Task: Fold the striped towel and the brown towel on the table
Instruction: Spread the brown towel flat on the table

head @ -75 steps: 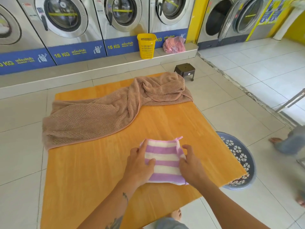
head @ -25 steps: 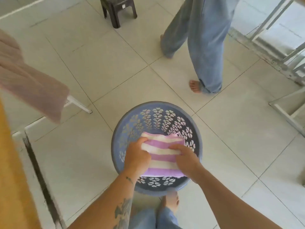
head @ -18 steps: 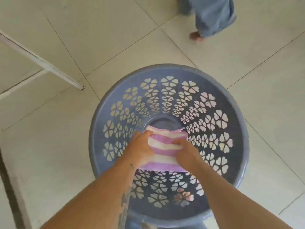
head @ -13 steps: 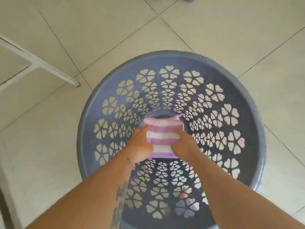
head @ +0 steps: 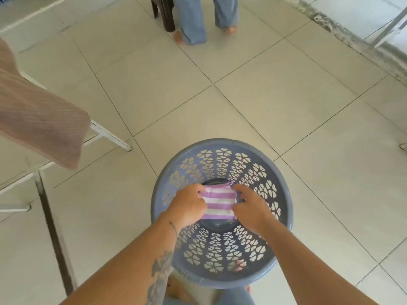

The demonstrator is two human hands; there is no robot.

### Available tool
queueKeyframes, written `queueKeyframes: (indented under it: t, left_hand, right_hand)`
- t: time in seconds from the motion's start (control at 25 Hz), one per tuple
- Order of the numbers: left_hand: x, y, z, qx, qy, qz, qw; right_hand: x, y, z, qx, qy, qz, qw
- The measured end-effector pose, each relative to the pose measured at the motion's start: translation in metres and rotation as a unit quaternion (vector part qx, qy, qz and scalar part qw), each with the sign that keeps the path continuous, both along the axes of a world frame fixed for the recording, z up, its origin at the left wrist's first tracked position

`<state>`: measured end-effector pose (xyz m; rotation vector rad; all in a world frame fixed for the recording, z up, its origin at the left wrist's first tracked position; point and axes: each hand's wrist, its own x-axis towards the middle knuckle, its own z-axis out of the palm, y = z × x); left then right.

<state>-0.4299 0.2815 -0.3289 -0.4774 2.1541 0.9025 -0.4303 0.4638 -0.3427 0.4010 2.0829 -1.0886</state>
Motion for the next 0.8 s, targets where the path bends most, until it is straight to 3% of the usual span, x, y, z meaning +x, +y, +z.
queueKeyframes:
  t: [0.2,0.4,0.6,0.8]
  left_hand:
    - [-0.005,-0.018,0.171,0.001,0.094,0.017,0.995]
    - [0.043,-0.069,0.307,0.043,0.224,0.115,0.967]
    - [0.116,-0.155,0.375,0.025,0.300,0.207,0.931]
    - [0.168,-0.245,0.394,-0.006,0.321,0.251,0.913]
  right_hand:
    - [-0.005,-0.020,0.161,0.005,0.070,0.068,0.995]
    - [0.004,-0.063,0.291,-0.049,0.166,0.135,0.976]
    - [0.015,-0.139,0.368,-0.092,0.222,0.184,0.953]
    - [0.030,-0.233,0.409,-0.078,0.259,0.255,0.928]
